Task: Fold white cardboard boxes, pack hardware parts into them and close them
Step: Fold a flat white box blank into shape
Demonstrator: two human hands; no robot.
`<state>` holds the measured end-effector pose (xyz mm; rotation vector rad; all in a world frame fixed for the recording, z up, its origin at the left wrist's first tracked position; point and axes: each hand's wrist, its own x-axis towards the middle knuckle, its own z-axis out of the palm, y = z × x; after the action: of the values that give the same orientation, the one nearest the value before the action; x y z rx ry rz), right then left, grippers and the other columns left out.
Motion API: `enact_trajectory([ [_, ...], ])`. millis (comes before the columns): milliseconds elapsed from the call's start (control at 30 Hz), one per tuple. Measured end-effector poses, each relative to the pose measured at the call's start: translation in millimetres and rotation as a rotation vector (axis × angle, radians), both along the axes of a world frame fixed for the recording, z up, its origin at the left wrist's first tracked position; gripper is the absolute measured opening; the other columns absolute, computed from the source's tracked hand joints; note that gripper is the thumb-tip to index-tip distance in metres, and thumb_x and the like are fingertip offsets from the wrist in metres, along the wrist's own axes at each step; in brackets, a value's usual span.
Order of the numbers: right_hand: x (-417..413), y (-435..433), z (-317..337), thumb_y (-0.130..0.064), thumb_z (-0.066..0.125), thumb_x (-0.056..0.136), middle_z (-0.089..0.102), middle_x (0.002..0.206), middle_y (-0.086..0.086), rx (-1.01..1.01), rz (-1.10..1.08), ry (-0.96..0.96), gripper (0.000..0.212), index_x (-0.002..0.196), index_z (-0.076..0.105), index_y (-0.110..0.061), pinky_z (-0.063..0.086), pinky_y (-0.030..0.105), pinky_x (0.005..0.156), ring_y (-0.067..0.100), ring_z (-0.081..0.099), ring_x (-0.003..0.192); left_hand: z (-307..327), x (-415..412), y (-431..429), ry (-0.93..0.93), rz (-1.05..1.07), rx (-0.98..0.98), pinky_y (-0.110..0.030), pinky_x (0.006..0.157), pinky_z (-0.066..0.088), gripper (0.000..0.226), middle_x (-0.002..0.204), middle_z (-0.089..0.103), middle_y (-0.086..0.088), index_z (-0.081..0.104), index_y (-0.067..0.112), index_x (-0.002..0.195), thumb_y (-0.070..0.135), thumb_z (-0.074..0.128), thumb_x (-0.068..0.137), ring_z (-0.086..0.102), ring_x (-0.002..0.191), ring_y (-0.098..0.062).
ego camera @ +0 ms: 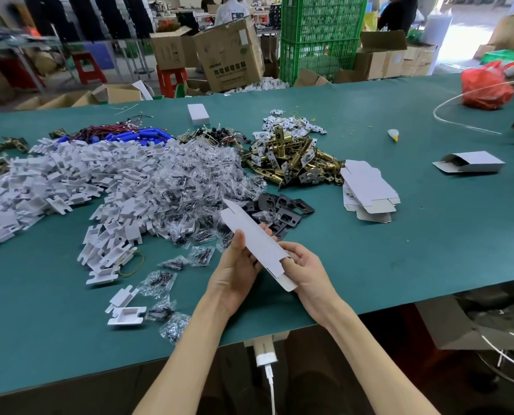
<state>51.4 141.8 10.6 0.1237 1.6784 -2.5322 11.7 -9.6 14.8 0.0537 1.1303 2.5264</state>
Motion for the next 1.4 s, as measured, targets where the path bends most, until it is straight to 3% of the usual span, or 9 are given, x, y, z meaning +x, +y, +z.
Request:
enact_trajectory([
  [200,-0.3,-1.9,-6.5,-0.028,0.082,0.083,0.075,0.110,0.003,0.140,-0.019,0.039,0.050,0.123,0.060,-0.008,0.056,0.025,0.080,0.012,0.070,0.097,2.6,2.1,4.0,-0.012,0.056,-0.069,-0.047,0.105,0.049,0.114,0.113,0.070,-0.015,0.062,0.004,0.122,0.063,0.101,0.033,0.067,0.107,-0.029],
  [300,-1.6,-0.9,-11.4,-0.014,0.070,0.091,0.068,0.117,0.006,0.212,-0.048,0.095,0.038,0.126,0.058,-0.015,0.054,0.036,0.089,0.015,0.067,0.101,2.9,3.1,5.5,-0.041,0.066,-0.082,-0.054,0.110,0.045,0.119,0.116,0.065,-0.019,0.058,0.003,0.127,0.064,0.100,0.033,0.063,0.112,-0.034],
  [533,0.9,4.3,-2.8,-0.001,0.044,0.070,0.065,0.128,0.019,-0.025,0.024,0.129,0.060,0.127,0.063,0.000,0.048,0.041,0.097,0.022,0.060,0.113,-4.4,7.2,4.7,0.018,0.096,-0.236,-0.054,0.092,0.055,0.102,0.106,0.069,-0.018,0.061,0.003,0.124,0.066,0.094,0.052,0.067,0.100,-0.033],
  [667,1.0,5.4,0.0,-0.029,0.053,0.088,0.067,0.128,0.019,-0.121,0.024,0.047,0.048,0.127,0.066,-0.004,0.051,0.043,0.099,0.027,0.064,0.114,-7.0,8.8,8.6,0.080,0.143,-0.399,-0.039,0.069,0.061,0.074,0.101,0.077,-0.013,0.066,0.007,0.116,0.052,0.089,0.062,0.074,0.088,-0.028],
  [733,0.8,1.8,-1.1,-0.044,0.063,0.089,0.069,0.124,0.019,-0.024,-0.008,0.038,0.050,0.124,0.068,-0.009,0.052,0.049,0.098,0.030,0.066,0.111,-8.4,11.1,13.7,0.120,0.177,-0.473,-0.036,0.069,0.061,0.068,0.103,0.079,-0.010,0.068,0.012,0.116,0.049,0.089,0.064,0.077,0.090,-0.026],
  [867,2.9,-0.7,-4.0,-0.040,0.082,0.081,0.074,0.109,0.014,0.156,-0.064,0.093,0.038,0.110,0.072,-0.017,0.059,0.046,0.083,0.032,0.071,0.100,-7.4,10.5,16.7,0.180,0.143,-0.570,-0.034,0.070,0.061,0.055,0.109,0.078,-0.007,0.066,0.014,0.121,0.044,0.086,0.079,0.077,0.094,-0.025],
  [1033,3.4,-0.2,-6.8,-0.023,0.079,0.088,0.074,0.116,0.013,0.082,-0.102,0.117,0.033,0.118,0.070,-0.012,0.060,0.046,0.088,0.034,0.071,0.107,-8.9,7.5,6.3,0.146,0.069,-0.542,-0.047,0.075,0.064,0.034,0.110,0.077,-0.015,0.065,0.009,0.122,0.037,0.062,0.102,0.076,0.092,-0.032],
  [1167,2.2,-2.1,-10.1,-0.014,0.075,0.091,0.074,0.115,0.010,0.114,-0.156,0.144,0.028,0.119,0.070,-0.013,0.060,0.049,0.089,0.034,0.071,0.107,-9.6,10.5,7.0,0.160,0.129,-0.524,-0.040,0.067,0.063,0.029,0.105,0.079,-0.014,0.071,0.011,0.114,0.035,0.065,0.100,0.077,0.088,-0.031],
  [1400,1.4,-1.8,-10.5,-0.026,0.071,0.092,0.076,0.111,0.011,0.110,-0.232,0.146,0.027,0.116,0.072,-0.013,0.059,0.049,0.087,0.028,0.071,0.099,-14.0,8.5,4.7,0.119,0.112,-0.417,-0.045,0.081,0.063,0.039,0.113,0.076,-0.020,0.071,0.004,0.117,0.037,0.061,0.100,0.075,0.096,-0.032],
])
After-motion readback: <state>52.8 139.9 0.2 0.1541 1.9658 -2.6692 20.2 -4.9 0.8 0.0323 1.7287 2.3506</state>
